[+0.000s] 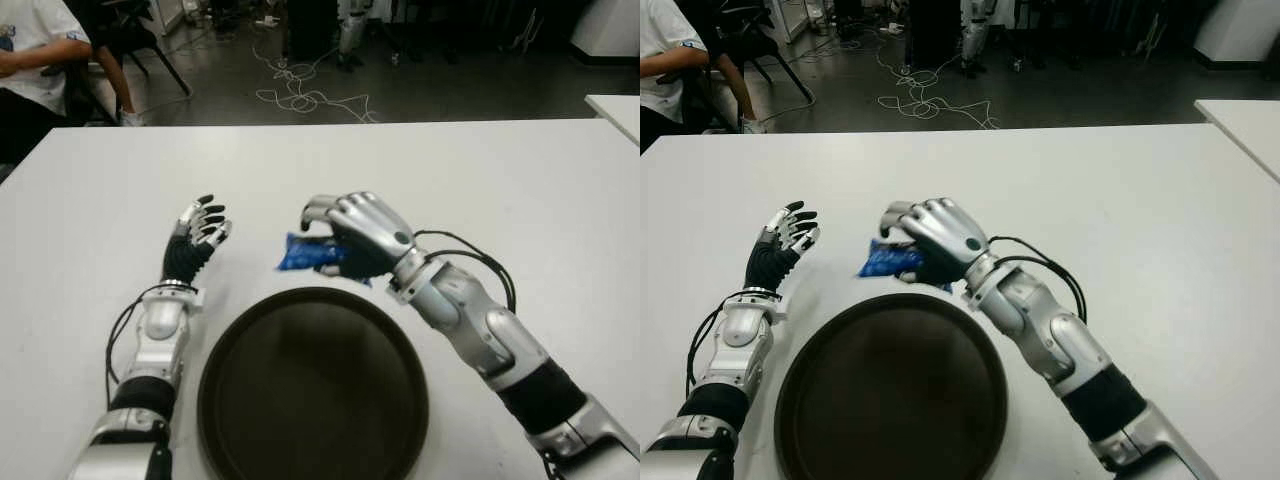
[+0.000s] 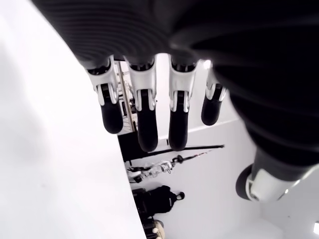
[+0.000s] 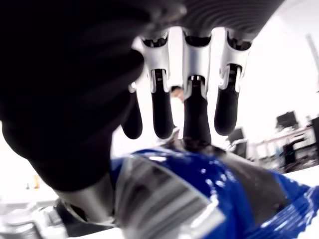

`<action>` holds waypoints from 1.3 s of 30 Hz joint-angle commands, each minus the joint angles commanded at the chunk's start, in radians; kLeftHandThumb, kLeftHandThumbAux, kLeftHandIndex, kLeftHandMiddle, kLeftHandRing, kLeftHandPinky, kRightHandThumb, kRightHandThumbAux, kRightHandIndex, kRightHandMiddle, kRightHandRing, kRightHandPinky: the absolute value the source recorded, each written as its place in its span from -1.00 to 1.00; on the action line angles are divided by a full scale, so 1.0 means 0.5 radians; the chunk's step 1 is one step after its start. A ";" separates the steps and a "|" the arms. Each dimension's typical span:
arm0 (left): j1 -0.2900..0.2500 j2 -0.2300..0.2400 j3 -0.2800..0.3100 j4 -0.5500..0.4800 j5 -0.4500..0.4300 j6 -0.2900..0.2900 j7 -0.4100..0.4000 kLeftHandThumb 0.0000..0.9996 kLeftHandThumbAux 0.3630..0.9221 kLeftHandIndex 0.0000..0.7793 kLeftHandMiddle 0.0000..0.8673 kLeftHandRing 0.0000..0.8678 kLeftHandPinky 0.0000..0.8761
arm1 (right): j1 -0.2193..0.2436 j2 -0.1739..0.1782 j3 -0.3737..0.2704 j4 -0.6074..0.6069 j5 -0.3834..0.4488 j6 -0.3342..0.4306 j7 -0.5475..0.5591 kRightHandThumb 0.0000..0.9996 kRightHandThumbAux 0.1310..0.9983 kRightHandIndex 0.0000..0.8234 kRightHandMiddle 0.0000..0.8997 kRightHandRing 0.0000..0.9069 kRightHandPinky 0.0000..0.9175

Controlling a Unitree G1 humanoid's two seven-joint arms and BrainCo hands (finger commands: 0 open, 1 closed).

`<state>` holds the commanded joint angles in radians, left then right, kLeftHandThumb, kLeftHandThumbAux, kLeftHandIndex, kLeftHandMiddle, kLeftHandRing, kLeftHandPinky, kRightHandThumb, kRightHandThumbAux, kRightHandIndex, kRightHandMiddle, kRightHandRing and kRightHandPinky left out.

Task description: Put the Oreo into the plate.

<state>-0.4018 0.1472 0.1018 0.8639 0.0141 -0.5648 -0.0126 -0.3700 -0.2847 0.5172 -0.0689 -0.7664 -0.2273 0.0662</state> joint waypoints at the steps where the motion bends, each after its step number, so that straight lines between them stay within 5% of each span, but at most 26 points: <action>1: 0.003 -0.002 0.000 -0.008 -0.002 0.000 -0.002 -0.74 -0.18 -0.60 -0.44 -0.48 -0.59 | -0.006 0.008 0.021 0.000 0.024 -0.021 0.044 -0.61 0.65 0.70 0.81 0.82 0.79; 7: 0.013 -0.006 -0.007 -0.037 0.001 0.010 0.004 -0.69 -0.10 -0.59 -0.43 -0.49 -0.58 | -0.072 0.007 0.119 0.020 0.188 -0.171 0.332 -0.44 0.65 0.57 0.81 0.83 0.81; 14: 0.017 -0.007 -0.011 -0.056 0.004 0.051 0.004 -0.68 -0.06 -0.62 -0.45 -0.51 -0.63 | -0.055 0.045 0.127 0.110 0.326 -0.315 0.418 -0.27 0.61 0.50 0.78 0.81 0.76; 21: 0.035 -0.011 -0.017 -0.098 0.019 0.070 0.019 -0.73 -0.07 -0.62 -0.45 -0.51 -0.63 | -0.035 0.056 0.125 0.129 0.484 -0.300 0.583 -0.31 0.63 0.49 0.77 0.79 0.77; 39: 0.064 -0.040 -0.008 -0.188 0.020 0.138 0.042 -0.69 0.07 -0.59 -0.42 -0.48 -0.54 | -0.021 0.037 0.102 0.114 0.559 -0.249 0.790 -0.34 0.63 0.37 0.70 0.74 0.74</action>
<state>-0.3698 0.1270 0.0978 0.7697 0.0241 -0.4956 0.0084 -0.3807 -0.2661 0.5685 -0.0118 -0.4869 -0.3519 0.4611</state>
